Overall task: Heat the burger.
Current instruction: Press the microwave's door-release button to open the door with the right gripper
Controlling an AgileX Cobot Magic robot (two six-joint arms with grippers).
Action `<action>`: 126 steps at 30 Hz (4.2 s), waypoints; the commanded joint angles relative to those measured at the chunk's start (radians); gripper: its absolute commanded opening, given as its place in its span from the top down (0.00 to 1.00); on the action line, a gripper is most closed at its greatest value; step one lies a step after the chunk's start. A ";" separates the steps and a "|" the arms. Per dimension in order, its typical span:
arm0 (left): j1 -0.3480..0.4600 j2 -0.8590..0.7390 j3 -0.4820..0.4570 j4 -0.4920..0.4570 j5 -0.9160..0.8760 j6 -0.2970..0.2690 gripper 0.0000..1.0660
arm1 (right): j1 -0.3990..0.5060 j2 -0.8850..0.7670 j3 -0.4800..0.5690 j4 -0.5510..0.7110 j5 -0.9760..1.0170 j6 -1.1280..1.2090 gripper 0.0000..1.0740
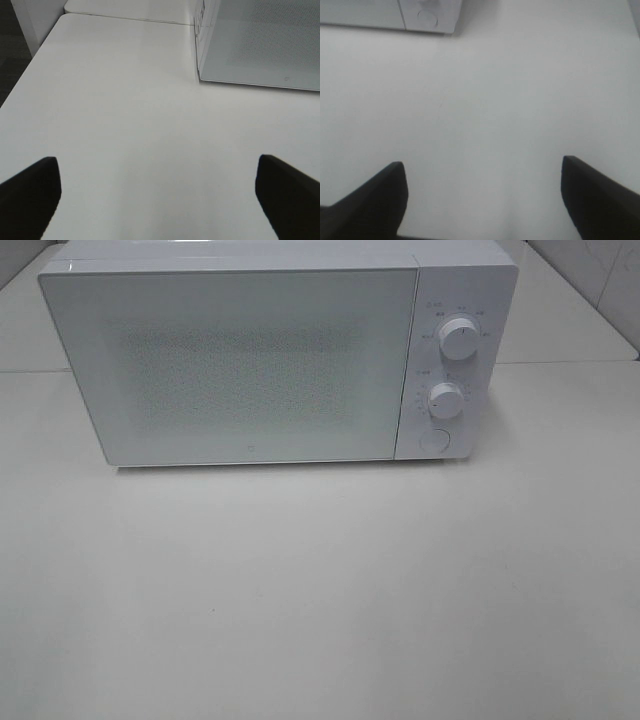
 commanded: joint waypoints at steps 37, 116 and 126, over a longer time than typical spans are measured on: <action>0.003 -0.013 0.003 -0.005 -0.013 0.001 0.08 | -0.159 -0.208 0.009 0.080 -0.149 -0.037 0.31; 0.003 -0.013 0.003 -0.005 -0.013 0.001 0.08 | 0.166 1.488 0.157 0.320 -1.957 1.340 1.00; 0.003 -0.013 0.003 -0.005 -0.013 0.001 0.08 | 0.203 1.627 0.094 0.371 -1.967 1.387 1.00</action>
